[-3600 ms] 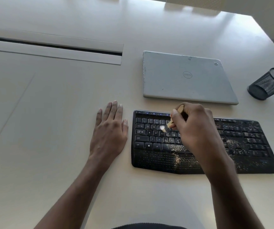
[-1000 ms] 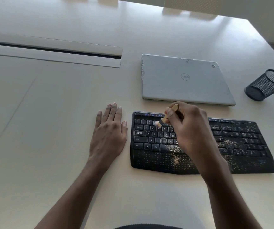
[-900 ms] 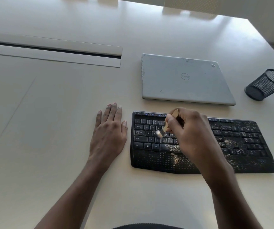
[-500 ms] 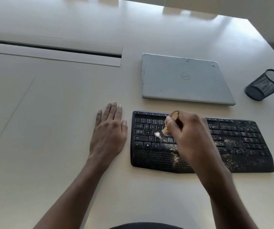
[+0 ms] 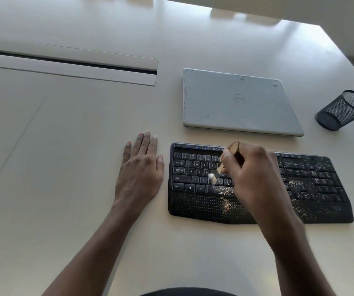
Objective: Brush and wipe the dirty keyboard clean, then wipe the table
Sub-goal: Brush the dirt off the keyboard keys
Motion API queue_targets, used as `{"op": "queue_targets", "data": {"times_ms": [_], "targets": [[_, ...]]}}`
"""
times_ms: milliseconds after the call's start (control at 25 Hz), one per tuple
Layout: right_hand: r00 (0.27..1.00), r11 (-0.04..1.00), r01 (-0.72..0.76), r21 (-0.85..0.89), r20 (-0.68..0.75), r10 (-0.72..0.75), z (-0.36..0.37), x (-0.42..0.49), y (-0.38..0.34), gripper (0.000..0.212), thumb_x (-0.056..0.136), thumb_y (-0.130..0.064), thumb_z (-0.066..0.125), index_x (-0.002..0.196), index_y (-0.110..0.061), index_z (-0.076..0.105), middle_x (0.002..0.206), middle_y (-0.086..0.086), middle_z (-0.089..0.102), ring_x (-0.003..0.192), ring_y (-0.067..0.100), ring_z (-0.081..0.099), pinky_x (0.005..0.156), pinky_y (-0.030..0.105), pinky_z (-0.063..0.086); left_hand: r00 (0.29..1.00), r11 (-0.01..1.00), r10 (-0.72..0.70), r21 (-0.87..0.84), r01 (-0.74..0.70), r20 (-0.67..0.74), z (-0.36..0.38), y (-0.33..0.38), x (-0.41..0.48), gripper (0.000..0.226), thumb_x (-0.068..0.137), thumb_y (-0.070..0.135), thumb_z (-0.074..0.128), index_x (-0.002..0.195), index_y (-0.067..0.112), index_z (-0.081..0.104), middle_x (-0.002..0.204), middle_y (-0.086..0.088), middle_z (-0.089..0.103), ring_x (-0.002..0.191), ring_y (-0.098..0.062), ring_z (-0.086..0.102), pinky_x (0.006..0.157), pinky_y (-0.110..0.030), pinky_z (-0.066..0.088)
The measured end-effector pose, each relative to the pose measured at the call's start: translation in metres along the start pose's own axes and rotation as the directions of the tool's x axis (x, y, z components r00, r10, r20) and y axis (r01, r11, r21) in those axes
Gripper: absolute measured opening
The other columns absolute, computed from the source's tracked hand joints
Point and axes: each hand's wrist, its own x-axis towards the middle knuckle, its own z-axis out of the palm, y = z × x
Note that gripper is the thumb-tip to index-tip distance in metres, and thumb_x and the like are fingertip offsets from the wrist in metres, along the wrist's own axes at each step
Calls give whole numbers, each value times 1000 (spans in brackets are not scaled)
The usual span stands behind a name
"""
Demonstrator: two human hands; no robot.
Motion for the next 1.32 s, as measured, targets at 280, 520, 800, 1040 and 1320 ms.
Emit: {"op": "queue_targets", "data": {"times_ms": [280,520,800,1040,1320], "targets": [[1000,1000,4,13,-30,-4,0,-3,2,33,104,-27,59,77,-11,69,66,1,69,54,11,59,49,25,43,1000,1000,2,4,-2,-4,1,-1,0,66,103,40,25,162,11,34,171,-9,28,161,-20,18,132,-45,11],[994,1000,11,9,-109,-10,-10,-4,1,31,104,-28,58,79,-12,67,66,1,67,57,12,58,52,23,43,1000,1000,1,0,-1,-3,2,-1,0,65,104,39,27,163,12,34,171,-9,27,161,-20,19,132,-46,11],[998,998,-62,-18,-26,61,-8,-2,3,34,104,-27,57,75,-14,67,65,1,68,53,7,63,48,22,44,1000,1000,-1,-1,1,-2,1,-1,0,65,103,39,26,163,12,33,172,-8,26,161,-20,18,132,-45,10],[989,1000,4,-5,-149,-5,-2,8,2,24,105,-24,58,87,-14,71,73,-4,70,62,8,64,57,19,47,1000,1000,-4,0,4,-5,1,-1,0,65,104,39,26,163,12,33,172,-8,27,161,-19,17,132,-44,9],[999,998,-38,-60,-12,37,-10,-4,0,34,105,-28,56,77,-12,65,64,0,65,49,1,57,45,15,39,1000,1000,-5,-4,5,-6,1,0,0,65,104,39,27,162,12,34,171,-8,27,161,-20,18,132,-44,9]]}}
